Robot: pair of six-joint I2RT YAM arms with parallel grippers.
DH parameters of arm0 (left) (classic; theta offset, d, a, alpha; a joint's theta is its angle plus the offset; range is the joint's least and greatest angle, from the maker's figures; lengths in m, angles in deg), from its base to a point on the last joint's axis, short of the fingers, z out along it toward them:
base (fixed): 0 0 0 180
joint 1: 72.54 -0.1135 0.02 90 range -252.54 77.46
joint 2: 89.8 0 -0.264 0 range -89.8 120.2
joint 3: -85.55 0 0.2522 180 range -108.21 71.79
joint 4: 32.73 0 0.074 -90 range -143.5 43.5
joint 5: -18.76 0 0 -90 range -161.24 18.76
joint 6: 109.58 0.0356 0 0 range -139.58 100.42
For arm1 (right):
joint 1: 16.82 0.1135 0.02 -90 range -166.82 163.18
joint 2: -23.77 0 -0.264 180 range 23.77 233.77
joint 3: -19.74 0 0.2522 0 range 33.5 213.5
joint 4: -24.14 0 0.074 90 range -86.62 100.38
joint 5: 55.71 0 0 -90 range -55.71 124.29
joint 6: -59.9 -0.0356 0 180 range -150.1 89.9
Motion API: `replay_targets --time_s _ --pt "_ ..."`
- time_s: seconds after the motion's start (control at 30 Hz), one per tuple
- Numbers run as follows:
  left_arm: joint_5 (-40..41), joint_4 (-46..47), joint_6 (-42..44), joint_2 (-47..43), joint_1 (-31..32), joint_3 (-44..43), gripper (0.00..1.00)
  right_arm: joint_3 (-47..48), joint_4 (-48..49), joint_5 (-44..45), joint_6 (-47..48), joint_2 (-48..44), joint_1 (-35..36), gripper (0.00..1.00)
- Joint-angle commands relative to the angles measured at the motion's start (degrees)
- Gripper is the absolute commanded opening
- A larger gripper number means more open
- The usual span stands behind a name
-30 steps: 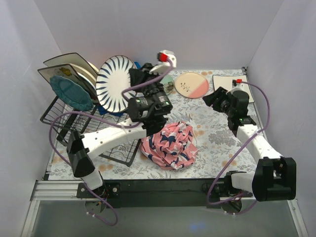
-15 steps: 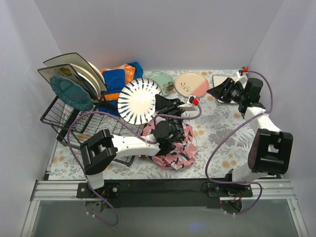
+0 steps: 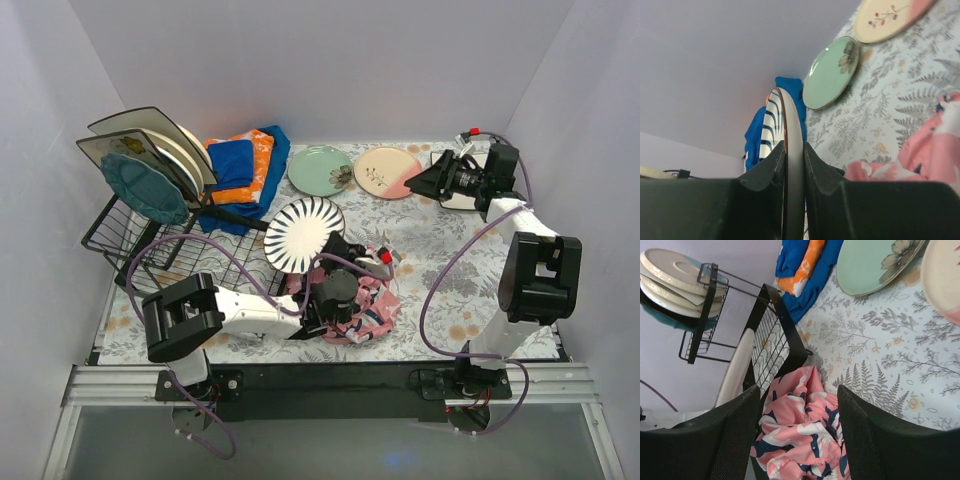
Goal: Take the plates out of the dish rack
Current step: Place the plate at the center of the board.
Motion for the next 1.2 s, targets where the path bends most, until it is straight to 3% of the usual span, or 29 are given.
replay_targets --time_s 0.0,0.1,0.23,0.47,0.6,0.93,1.17 --pt "-7.3 4.5 4.0 -1.6 1.9 3.3 0.0 1.8 0.9 -3.4 0.8 1.0 3.2 0.7" --pt "-9.1 3.9 2.7 -1.3 2.8 4.4 0.0 2.4 -1.1 -3.1 3.5 1.6 5.0 0.7" --pt "-11.3 4.8 2.9 -0.5 4.3 6.2 0.0 5.1 -11.8 2.9 10.8 3.3 9.1 0.7" --pt "-12.8 13.7 10.7 5.1 6.9 7.7 0.0 4.0 -14.2 3.4 12.2 3.7 12.3 0.69" --pt "-12.6 24.7 17.5 10.2 8.0 8.7 0.0 2.1 -15.2 5.2 13.8 2.3 15.1 0.69" --pt "-14.1 31.3 20.3 12.5 9.4 9.6 0.0 -0.3 -22.8 11.3 20.4 0.5 19.0 0.69" --pt "-14.9 39.1 27.8 15.9 10.4 7.9 0.0 -0.5 -24.3 7.1 23.9 0.5 21.9 0.62"
